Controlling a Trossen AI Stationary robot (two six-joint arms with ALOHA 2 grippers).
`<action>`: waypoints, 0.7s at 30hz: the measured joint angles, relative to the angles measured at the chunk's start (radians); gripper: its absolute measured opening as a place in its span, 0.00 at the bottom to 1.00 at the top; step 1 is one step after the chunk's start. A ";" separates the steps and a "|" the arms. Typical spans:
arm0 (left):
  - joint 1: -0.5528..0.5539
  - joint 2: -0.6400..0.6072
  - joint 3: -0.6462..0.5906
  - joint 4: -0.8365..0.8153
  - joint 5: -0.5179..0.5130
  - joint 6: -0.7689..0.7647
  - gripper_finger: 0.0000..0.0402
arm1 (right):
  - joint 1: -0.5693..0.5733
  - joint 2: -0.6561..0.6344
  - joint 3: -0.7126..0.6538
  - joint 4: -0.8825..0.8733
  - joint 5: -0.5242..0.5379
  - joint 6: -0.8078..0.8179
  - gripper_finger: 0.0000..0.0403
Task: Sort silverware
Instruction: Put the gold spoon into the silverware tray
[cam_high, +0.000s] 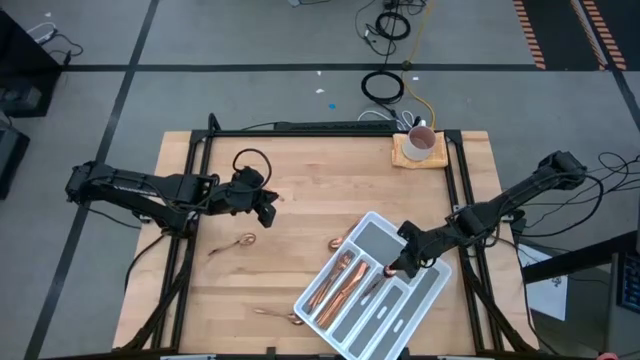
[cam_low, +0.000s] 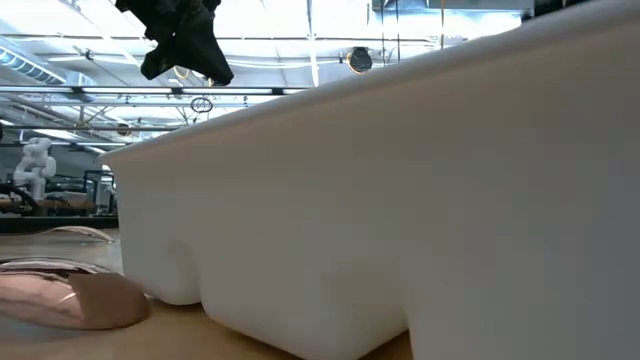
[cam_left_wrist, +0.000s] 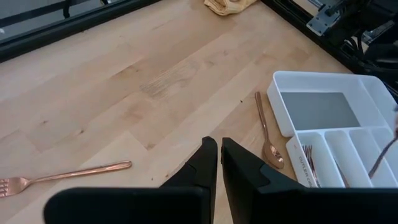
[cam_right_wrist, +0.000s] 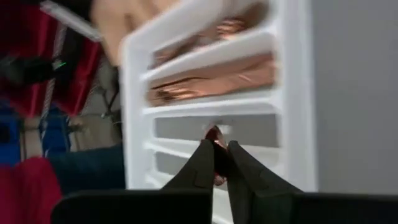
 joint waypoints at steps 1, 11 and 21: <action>0.000 0.000 0.000 0.000 0.000 -0.001 0.07 | 0.000 0.000 0.017 -0.001 -0.001 -0.031 0.01; 0.000 0.000 0.000 0.000 -0.001 -0.007 0.07 | 0.000 0.000 0.164 -0.151 0.003 -0.243 0.00; 0.000 0.000 0.000 0.001 -0.009 -0.008 0.07 | 0.002 0.005 0.166 -0.036 0.003 -0.361 0.00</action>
